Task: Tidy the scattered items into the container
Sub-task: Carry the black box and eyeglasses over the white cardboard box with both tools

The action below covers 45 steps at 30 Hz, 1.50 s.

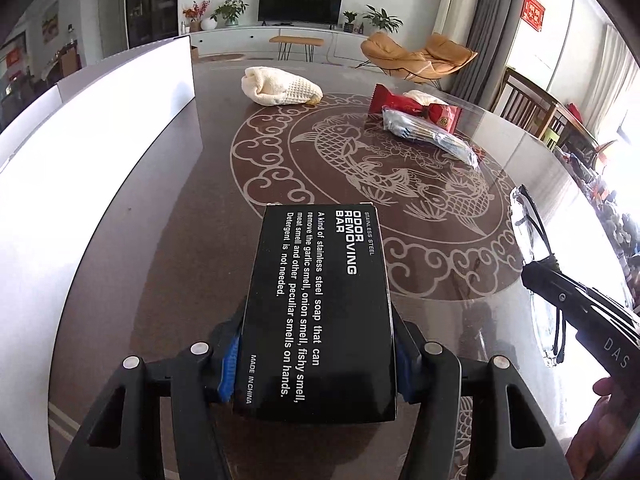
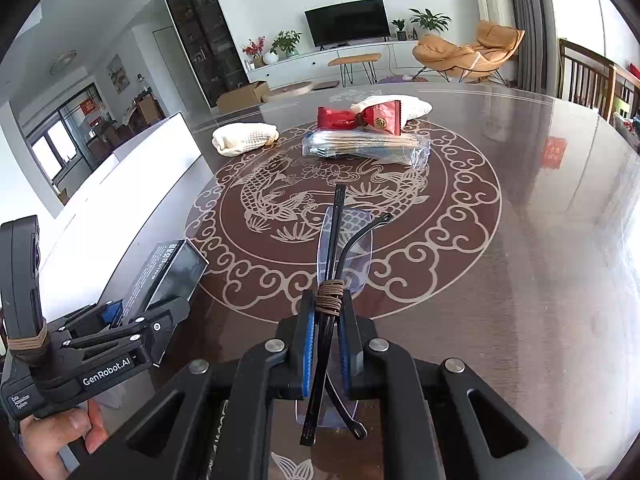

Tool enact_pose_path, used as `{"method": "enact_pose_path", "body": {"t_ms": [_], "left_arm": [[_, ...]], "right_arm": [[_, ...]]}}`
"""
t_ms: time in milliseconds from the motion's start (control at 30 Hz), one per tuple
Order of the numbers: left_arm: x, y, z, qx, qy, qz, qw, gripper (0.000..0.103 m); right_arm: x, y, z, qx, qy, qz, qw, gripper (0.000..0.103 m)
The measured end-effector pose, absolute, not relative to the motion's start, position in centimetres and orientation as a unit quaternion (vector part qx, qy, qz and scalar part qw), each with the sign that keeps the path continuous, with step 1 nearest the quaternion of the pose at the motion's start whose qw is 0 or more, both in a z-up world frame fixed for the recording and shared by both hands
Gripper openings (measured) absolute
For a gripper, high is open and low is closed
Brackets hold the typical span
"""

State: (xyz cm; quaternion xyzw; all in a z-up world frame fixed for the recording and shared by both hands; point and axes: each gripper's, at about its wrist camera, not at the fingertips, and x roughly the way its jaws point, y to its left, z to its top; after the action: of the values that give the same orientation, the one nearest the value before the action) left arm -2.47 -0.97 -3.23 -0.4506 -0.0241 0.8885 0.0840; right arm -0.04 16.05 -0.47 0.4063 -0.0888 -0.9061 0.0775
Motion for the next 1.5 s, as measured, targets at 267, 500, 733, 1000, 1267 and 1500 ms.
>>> {"method": "enact_pose_path", "body": {"t_ms": [267, 500, 733, 1000, 1267, 1500], "left_arm": [[-2.3, -1.0, -3.1, -0.45, -0.027, 0.889, 0.083, 0.058], [-2.2, -1.0, -2.9, -0.447, -0.029, 0.89, 0.082, 0.058], [-2.2, -1.1, -3.0, -0.448, -0.031, 0.89, 0.082, 0.058], [-2.2, -1.2, -3.0, -0.448, -0.033, 0.89, 0.081, 0.058], [-2.5, -2.8, -1.1, -0.439, -0.066, 0.892, 0.085, 0.058], [-2.4, -9.0, 5.1, -0.394, -0.12, 0.909, 0.069, 0.058]], "right_arm": [[0.1, 15.5, -0.4, 0.406, -0.083, -0.906, 0.082, 0.011], [0.5, 15.0, -0.4, 0.404, -0.08, -0.907, 0.087, 0.011], [0.8, 15.1, 0.1, 0.395, -0.078, -0.911, 0.087, 0.011], [0.8, 15.1, 0.2, 0.396, -0.077, -0.911, 0.087, 0.011], [0.2, 14.5, 0.9, 0.393, -0.063, -0.913, 0.095, 0.011], [-2.3, 10.3, 6.7, 0.354, -0.026, -0.923, 0.151, 0.011]]}}
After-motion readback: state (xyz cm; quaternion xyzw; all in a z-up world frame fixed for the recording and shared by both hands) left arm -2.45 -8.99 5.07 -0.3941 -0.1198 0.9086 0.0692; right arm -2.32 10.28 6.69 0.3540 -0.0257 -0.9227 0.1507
